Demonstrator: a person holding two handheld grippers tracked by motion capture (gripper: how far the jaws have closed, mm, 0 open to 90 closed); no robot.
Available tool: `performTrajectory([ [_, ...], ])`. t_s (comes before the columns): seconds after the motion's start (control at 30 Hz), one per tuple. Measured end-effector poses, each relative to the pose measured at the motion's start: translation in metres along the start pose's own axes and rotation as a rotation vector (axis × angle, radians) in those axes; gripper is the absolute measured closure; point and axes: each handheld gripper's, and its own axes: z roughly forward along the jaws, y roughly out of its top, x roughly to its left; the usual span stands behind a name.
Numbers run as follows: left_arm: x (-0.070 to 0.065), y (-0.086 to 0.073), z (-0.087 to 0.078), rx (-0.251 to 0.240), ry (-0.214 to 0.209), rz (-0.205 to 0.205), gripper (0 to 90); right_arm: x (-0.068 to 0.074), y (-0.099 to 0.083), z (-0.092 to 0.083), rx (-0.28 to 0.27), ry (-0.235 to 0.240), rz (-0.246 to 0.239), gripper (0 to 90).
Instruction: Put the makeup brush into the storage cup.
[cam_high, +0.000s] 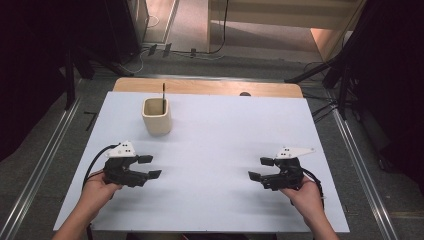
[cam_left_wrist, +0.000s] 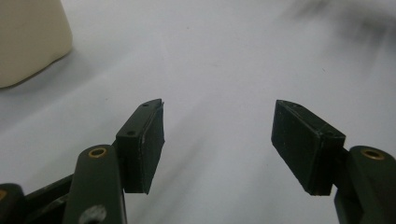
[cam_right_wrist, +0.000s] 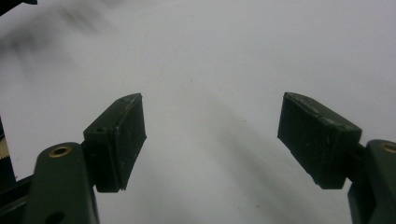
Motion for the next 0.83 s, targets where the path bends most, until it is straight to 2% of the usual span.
performTrajectory([
  [0.6,-0.0007,-0.0005,0.0022,0.015,-0.005,0.004,34.9,0.0016,0.0009,0.0025,0.012,0.001,-0.011,24.5],
  [0.77,0.0002,-0.0013,0.0028,0.02,0.002,-0.001,34.9,0.0016,0.0009,0.0024,0.013,-0.002,-0.008,24.5],
  [0.83,0.0003,-0.0025,0.0052,0.027,0.019,0.005,34.9,0.0015,0.001,0.0028,0.013,0.0,-0.01,24.5],
])
